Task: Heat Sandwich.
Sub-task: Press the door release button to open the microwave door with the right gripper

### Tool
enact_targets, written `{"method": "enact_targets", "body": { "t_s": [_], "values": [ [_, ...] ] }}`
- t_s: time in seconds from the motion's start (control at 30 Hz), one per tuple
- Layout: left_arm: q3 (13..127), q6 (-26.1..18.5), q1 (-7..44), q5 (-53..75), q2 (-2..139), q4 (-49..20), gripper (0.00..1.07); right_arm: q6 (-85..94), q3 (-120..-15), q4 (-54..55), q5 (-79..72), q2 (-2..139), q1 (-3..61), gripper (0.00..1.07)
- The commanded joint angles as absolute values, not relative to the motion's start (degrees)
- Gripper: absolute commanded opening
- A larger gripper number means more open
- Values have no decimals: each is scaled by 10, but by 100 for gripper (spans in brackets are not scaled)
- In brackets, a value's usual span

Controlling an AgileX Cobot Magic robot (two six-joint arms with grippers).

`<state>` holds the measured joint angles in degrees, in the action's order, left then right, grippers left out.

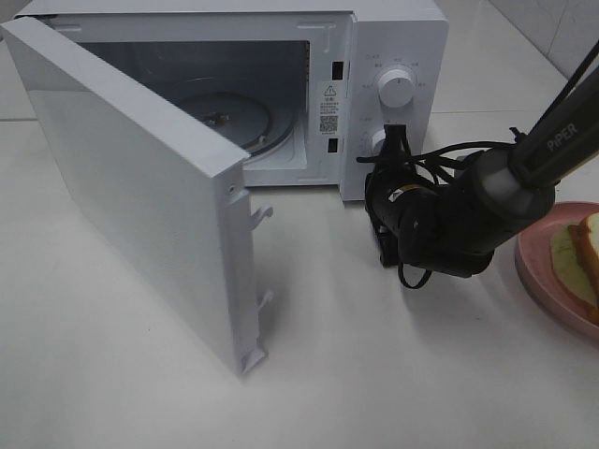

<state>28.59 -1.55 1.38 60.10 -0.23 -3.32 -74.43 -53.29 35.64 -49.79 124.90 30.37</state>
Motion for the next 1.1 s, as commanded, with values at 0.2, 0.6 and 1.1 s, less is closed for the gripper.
{"method": "enact_targets", "body": {
  "t_s": [0.2, 0.6, 1.1],
  "values": [
    [284, -15, 13, 593, -17, -34, 104, -723, -587, 344, -666, 1244, 277, 1],
    [284, -15, 13, 593, -17, -34, 104, -721, -567, 361, -598, 1221, 278, 1],
    [284, -15, 13, 593, -17, -34, 104, -747, -493, 360, -499, 1193, 312, 1]
  ]
}}
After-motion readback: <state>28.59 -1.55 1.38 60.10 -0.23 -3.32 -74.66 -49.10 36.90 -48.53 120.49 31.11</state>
